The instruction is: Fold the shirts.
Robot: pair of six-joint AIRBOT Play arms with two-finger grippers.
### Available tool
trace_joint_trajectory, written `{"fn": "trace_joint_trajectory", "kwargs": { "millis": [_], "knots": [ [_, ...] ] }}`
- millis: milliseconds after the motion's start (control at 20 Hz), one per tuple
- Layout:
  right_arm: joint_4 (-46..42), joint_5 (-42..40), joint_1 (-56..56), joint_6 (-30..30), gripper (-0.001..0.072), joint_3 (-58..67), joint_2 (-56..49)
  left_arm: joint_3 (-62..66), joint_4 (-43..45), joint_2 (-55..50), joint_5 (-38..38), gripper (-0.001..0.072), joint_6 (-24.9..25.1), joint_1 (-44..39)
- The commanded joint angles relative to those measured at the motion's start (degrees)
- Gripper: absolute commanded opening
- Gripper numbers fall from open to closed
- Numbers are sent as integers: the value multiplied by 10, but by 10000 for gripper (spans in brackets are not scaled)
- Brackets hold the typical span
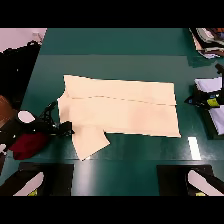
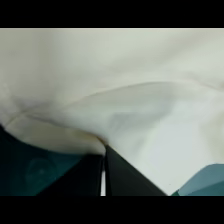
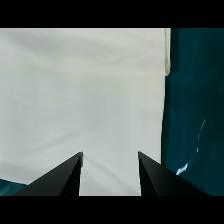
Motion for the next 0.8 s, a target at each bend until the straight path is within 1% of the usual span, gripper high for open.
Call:
{"fn": "trace_joint_trajectory", "kwargs": {
  "millis": [0, 100, 150, 200, 300, 350, 400, 450, 550, 650, 700, 750],
  "knots": [
    [-4, 47, -48, -4, 407, -41, 9, 33, -16, 1, -52, 25, 26, 0],
    [-3, 44, -91, -11, 422, -111, 25, 59, -16, 1, -64, 25, 31, 0],
    [-3, 46, -112, -20, 566, -148, 29, 70, -16, 1, -63, 25, 31, 0],
    [-3, 45, -129, -20, 600, -179, 29, 77, -16, 1, -63, 25, 31, 0],
    [-2, 34, -149, -21, 574, -233, 26, 85, -16, 1, -60, 25, 31, 0],
    [-1, 25, -149, -21, 517, -251, 20, 85, -16, 1, -58, 25, 31, 0],
    [2, 19, -146, -21, 498, -265, 11, 85, -16, 1, -57, 25, 31, 0],
    [4, 13, -138, -21, 498, -274, -1, 85, -15, 1, -58, 26, 31, 0],
    [4, 3, -110, -21, 497, -271, -33, 85, -16, 1, -58, 26, 31, 0],
    [4, -9, -79, -21, 428, -254, -60, 85, -15, 1, -58, 26, 31, 0],
    [3, -14, -65, -21, 427, -243, -67, 85, -15, 1, -58, 26, 31, 0],
    [3, -16, -54, -20, 404, -233, -72, 85, -14, 1, -58, 26, 31, 0]
  ]
}}
